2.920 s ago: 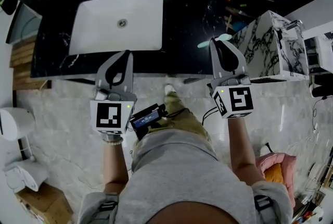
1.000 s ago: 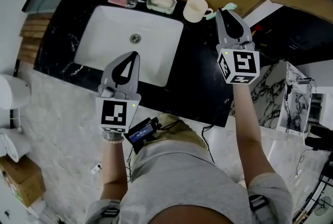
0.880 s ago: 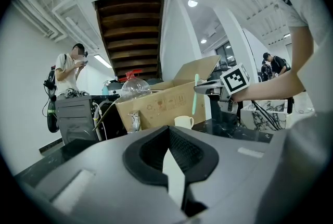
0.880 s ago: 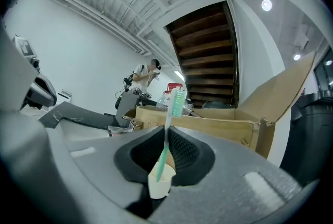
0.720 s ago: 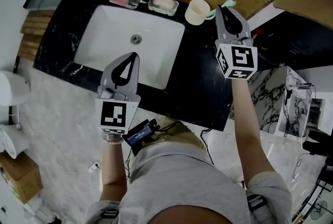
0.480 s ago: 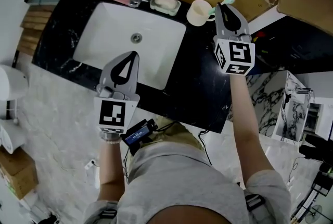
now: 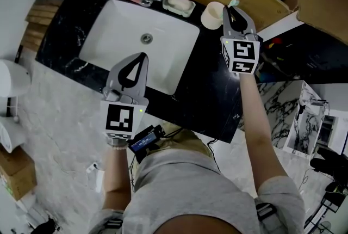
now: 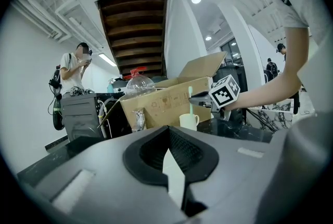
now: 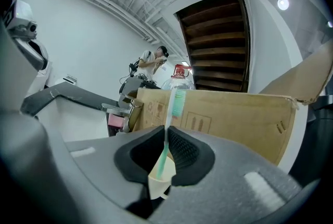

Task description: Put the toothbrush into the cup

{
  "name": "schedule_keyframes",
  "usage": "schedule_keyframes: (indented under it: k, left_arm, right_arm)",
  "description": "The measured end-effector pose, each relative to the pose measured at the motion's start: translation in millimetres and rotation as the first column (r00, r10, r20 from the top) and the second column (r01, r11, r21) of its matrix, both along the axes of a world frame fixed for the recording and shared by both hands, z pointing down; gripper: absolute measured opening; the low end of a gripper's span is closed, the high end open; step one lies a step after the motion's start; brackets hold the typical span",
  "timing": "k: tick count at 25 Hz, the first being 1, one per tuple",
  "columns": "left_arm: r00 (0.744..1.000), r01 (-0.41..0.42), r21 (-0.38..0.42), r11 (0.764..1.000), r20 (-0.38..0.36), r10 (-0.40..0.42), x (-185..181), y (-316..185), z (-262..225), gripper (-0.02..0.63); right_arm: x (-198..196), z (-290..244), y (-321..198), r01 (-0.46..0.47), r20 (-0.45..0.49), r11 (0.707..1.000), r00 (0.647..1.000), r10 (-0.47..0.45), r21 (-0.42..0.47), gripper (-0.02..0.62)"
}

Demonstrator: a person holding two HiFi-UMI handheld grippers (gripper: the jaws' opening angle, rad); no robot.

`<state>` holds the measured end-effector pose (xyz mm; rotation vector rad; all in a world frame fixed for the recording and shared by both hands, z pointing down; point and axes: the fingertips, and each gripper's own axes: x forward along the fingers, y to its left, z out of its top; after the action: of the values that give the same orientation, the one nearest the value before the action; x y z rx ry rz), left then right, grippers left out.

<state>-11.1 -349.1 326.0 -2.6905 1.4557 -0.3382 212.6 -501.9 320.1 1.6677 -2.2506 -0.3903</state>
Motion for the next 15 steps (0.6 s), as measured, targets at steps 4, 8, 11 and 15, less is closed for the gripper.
schedule_keyframes:
  k: [4,8,11,15]
  left_arm:
    - [1.0,0.003,0.008,1.0,0.004,-0.003,0,-2,-1,0.011]
    - [1.0,0.008,0.006,1.0,0.007,-0.008,-1,-3,1,0.011]
    - [1.0,0.019,-0.011,1.0,0.009,-0.019,-2,-4,5,0.011]
    - [1.0,0.023,-0.011,1.0,0.009,-0.023,-4,-5,5,0.011]
  right_arm:
    - [0,17,-9,-0.008,-0.026,0.999,1.0,0.007,-0.037,0.028]
    - [-6,29,-15,0.001,-0.077,0.998,0.997,-0.006,-0.058,0.028]
    - [-8,38,-20,0.003,-0.119,0.997,0.993,-0.012,-0.075,0.028]
    - [-9,50,-23,-0.008,-0.193,0.995,0.981,-0.011,-0.099,0.028]
